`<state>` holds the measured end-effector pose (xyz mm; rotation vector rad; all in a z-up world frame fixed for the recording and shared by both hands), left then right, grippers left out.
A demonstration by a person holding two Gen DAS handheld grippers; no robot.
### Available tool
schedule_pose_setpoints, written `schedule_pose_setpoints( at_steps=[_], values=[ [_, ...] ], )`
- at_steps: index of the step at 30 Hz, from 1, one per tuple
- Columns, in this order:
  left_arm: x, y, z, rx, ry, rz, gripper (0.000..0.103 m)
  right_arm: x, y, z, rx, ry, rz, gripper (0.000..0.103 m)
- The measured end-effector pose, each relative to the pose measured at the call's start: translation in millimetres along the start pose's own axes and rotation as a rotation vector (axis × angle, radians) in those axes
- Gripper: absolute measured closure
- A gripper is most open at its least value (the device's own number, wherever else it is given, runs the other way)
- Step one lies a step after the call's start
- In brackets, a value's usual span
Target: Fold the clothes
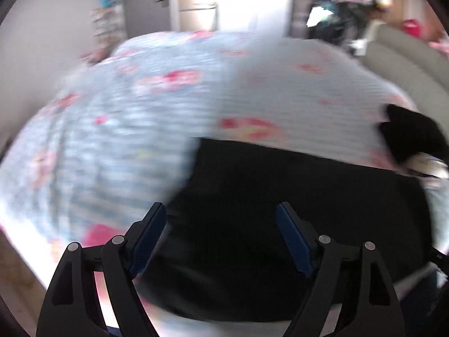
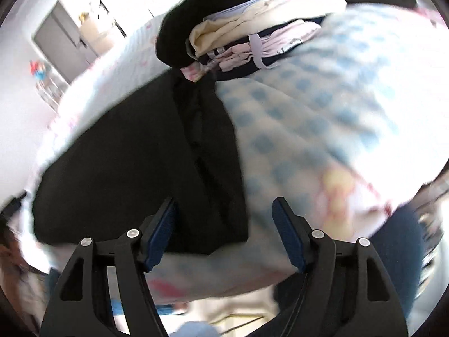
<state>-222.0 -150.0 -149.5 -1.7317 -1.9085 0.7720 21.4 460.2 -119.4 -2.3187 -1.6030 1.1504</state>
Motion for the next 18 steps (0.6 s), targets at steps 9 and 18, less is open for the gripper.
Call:
schedule_pose_setpoints(
  at_steps=[9, 18],
  values=[
    [65, 65, 36, -0.104, 0.096, 0.072, 0.019, -15, 7, 9, -0.130, 0.137, -0.113, 0.032],
    [4, 56, 17, -0.076, 0.000, -0.013, 0.021, -12, 16, 4, -0.161, 0.151, -0.137, 0.031]
  ],
)
Point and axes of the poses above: each gripper's, at about its wrist camera, not at the fingertips, and z roughly the way its jaws point, x to its right, y to its underside, the point moved 10 cm from there along z, roughly the way its jaws point, and after that the axes turned 10 degrees about -y, right-handed, at the moved point
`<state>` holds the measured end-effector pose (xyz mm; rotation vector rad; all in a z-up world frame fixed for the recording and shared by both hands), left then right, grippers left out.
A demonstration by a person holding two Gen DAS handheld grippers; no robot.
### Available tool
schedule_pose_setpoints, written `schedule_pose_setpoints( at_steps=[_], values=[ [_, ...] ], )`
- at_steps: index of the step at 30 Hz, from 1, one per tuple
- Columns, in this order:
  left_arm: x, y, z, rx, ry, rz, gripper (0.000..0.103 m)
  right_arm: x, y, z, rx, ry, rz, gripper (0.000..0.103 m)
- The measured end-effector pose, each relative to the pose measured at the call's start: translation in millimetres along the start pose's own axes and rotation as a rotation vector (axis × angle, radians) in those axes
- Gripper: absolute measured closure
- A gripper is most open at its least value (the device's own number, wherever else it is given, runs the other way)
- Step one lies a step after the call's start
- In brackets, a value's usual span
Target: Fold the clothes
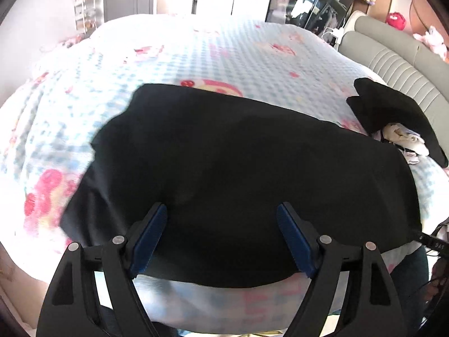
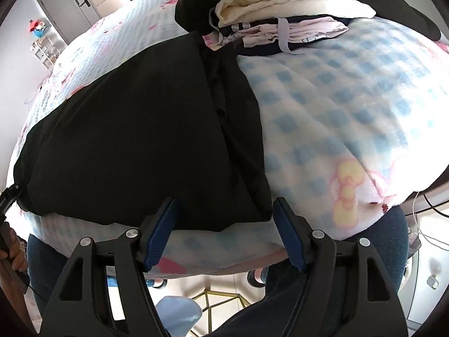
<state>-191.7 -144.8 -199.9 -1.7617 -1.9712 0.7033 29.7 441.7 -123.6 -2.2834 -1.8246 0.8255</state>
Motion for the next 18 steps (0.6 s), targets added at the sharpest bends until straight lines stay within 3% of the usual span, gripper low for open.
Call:
schedule_pose_setpoints(
  at_steps=[5, 18],
  values=[
    [-18, 3, 14, -0.046, -0.063, -0.050, 0.021, -7, 3, -1, -0.019, 0.027, -0.021, 0.031],
    [-22, 6, -10, -0.018, -0.034, -0.063, 0.021, -24, 9, -22, -0.018, 0.050, -0.072, 0.029]
  ],
)
Point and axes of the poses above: each gripper's, at about its wrist camera, not at the fingertips, and z roughly the way its jaws point, x to its right, y to its underside, the point moved 10 cm from there along z, roughly the way its jaws point, and after that the axes turned 10 degrees about -y, right-handed, at the moved point
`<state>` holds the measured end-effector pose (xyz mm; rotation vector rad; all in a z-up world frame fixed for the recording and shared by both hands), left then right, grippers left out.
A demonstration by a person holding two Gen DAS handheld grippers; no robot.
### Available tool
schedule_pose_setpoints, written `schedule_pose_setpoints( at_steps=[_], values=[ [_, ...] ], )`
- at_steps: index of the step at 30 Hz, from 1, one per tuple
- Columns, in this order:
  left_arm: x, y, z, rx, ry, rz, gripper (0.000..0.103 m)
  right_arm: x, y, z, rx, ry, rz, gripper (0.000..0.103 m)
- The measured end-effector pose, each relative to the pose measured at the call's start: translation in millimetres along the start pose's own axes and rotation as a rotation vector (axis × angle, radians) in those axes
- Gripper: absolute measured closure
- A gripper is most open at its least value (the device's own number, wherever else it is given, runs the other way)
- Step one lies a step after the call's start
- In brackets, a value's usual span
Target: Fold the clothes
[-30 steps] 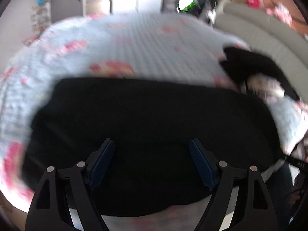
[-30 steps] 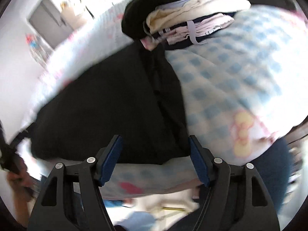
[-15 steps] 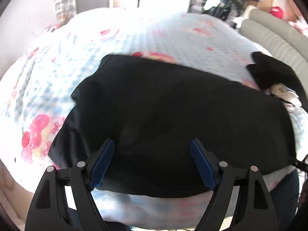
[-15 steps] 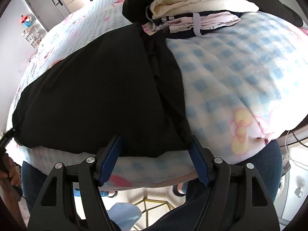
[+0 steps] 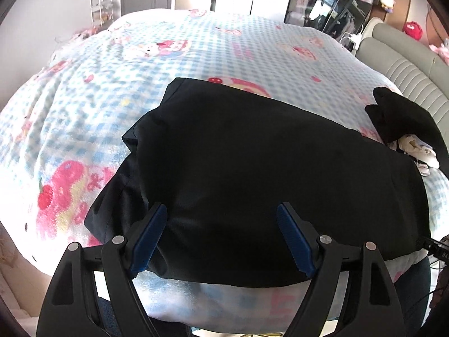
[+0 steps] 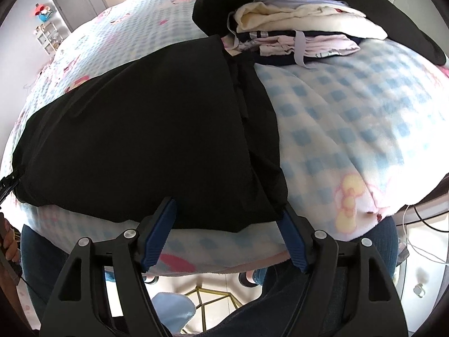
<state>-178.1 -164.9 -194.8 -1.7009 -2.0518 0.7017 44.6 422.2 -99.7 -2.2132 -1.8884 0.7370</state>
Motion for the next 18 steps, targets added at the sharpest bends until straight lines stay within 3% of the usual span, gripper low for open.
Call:
schedule_pose_setpoints(
  at_steps=[5, 12, 17, 18],
  values=[
    [3, -16, -13, 0.057, 0.022, 0.002, 0.021, -6, -15, -13, 0.029, 0.006, -0.022, 0.029],
    [-8, -6, 28, -0.068, 0.000, -0.014, 0.021, -26, -48, -17, 0.095, -0.009, -0.096, 0.027],
    [-5, -16, 13, -0.031, -0.046, 0.049, 0.021, -53, -70, -24, 0.098, -0.074, -0.159, 0.027],
    [-6, -20, 10, -0.021, -0.054, 0.061, 0.021, -59, -75, -26, 0.085, -0.089, -0.184, 0.023]
  ],
)
Point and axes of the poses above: each gripper's, at about its wrist camera, not at the fingertips, and z roughly the way its jaws point, x to its right, y to its underside, the point moved 10 cm from there along z, roughly the way its jaws point, and after that the axes turned 10 degrees about -y, right-handed, at the moved point
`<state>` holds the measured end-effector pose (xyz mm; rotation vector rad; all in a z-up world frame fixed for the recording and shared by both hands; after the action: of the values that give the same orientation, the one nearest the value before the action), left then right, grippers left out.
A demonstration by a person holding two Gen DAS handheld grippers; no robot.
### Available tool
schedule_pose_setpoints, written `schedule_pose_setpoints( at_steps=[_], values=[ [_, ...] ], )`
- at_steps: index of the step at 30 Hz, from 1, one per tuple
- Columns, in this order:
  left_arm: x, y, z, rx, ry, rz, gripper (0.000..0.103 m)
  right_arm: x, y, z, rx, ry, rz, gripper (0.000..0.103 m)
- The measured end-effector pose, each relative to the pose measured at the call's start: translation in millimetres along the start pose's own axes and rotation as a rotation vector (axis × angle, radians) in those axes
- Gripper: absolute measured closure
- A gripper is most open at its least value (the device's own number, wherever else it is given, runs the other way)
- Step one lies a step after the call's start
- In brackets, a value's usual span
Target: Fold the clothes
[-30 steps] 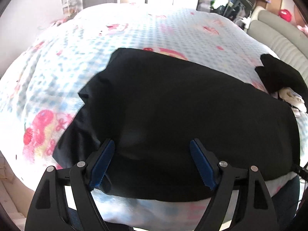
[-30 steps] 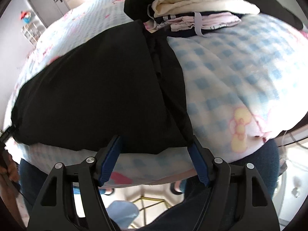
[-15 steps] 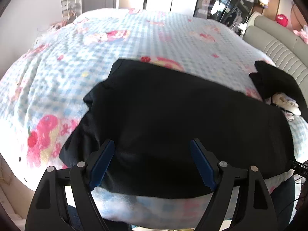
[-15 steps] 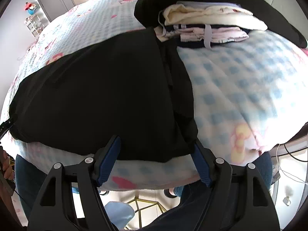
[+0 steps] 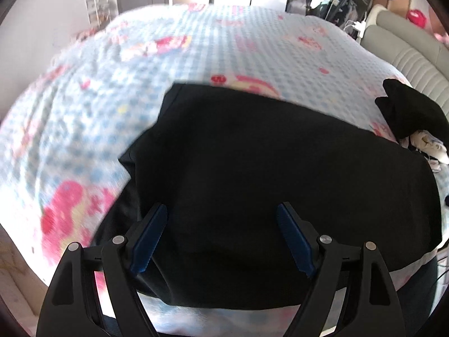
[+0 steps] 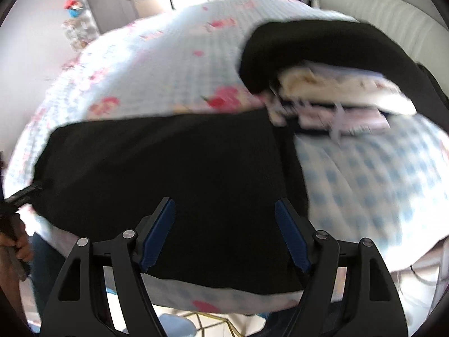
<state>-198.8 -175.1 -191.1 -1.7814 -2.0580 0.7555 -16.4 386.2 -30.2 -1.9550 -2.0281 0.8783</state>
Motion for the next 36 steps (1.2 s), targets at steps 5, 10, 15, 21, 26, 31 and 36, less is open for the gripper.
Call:
schedule_pose_setpoints(
  at_steps=[5, 10, 15, 21, 26, 31, 36],
  values=[
    [1, -17, -8, 0.026, -0.010, 0.015, 0.021, -12, -19, 3, -0.069, 0.022, -0.104, 0.020],
    [16, -25, -7, 0.037, 0.008, 0.034, 0.021, 5, -13, 23, -0.058, 0.028, -0.066, 0.020],
    [23, -20, 15, -0.003, -0.009, 0.060, 0.021, 31, 6, 60, -0.083, 0.058, -0.036, 0.020],
    [5, -18, 22, -0.006, -0.029, 0.025, 0.018, 56, 22, 72, -0.113, 0.027, 0.030, 0.018],
    [9, -21, 3, 0.029, 0.049, -0.014, 0.019, 85, 27, 54, -0.115, 0.036, 0.099, 0.018],
    [50, -22, -26, 0.090, 0.214, -0.017, 0.019, 87, 34, 55, -0.132, -0.117, 0.160, 0.017],
    [107, -13, -49, 0.135, 0.368, 0.034, 0.019, 92, 37, 76, -0.131, -0.164, 0.205, 0.005]
  ],
)
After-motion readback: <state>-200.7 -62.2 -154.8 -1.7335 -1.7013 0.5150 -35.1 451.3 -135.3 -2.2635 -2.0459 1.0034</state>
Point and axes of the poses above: each gripper's, at about its wrist camera, not at the fingertips, and z roughly the way its jaws point, x to its right, y to its underside, the point moved 10 cm from there along z, roughly the way its jaws point, and after that the axes turned 10 degrees about -y, right-handed, at the moved point
